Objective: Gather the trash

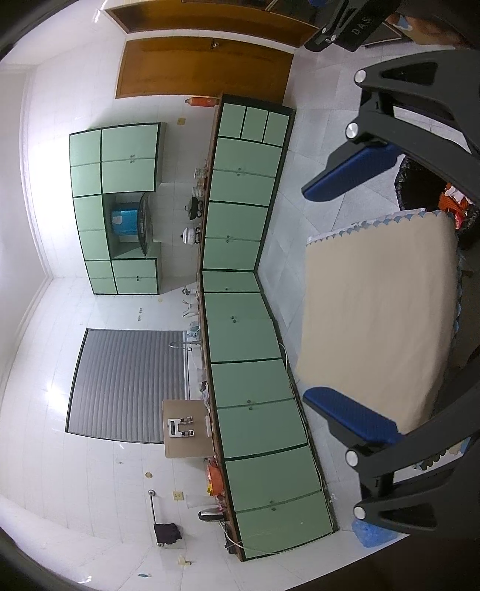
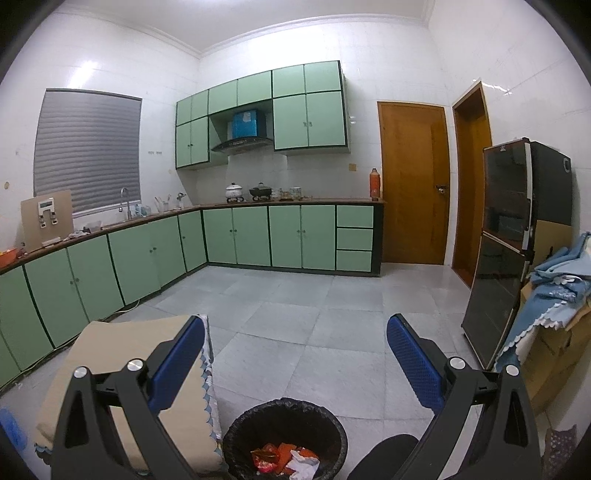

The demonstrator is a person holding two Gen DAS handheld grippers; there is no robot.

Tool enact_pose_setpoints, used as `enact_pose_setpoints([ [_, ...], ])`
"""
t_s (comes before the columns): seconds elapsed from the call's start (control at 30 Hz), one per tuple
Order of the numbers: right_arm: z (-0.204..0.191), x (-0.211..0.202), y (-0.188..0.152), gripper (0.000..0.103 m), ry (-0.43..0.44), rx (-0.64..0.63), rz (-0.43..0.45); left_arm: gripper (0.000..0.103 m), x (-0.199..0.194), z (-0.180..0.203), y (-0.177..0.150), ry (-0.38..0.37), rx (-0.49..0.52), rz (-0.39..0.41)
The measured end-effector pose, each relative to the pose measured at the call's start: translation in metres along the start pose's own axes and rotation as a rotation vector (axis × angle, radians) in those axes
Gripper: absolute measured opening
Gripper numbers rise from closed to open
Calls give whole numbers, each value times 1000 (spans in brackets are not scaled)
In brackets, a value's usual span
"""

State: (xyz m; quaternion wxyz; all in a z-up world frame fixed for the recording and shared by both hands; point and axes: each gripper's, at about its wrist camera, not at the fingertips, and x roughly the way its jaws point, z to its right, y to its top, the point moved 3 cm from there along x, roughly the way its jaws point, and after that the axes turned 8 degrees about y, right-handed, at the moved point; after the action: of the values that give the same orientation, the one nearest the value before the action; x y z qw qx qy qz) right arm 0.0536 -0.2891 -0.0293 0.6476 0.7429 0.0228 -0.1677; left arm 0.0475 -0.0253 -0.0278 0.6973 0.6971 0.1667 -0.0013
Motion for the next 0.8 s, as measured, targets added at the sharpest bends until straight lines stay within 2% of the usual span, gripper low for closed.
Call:
enact_pose_setpoints([
  [0.8,4,-3,3,97,-12,10,4,97,2,2,-2,3,1,0],
])
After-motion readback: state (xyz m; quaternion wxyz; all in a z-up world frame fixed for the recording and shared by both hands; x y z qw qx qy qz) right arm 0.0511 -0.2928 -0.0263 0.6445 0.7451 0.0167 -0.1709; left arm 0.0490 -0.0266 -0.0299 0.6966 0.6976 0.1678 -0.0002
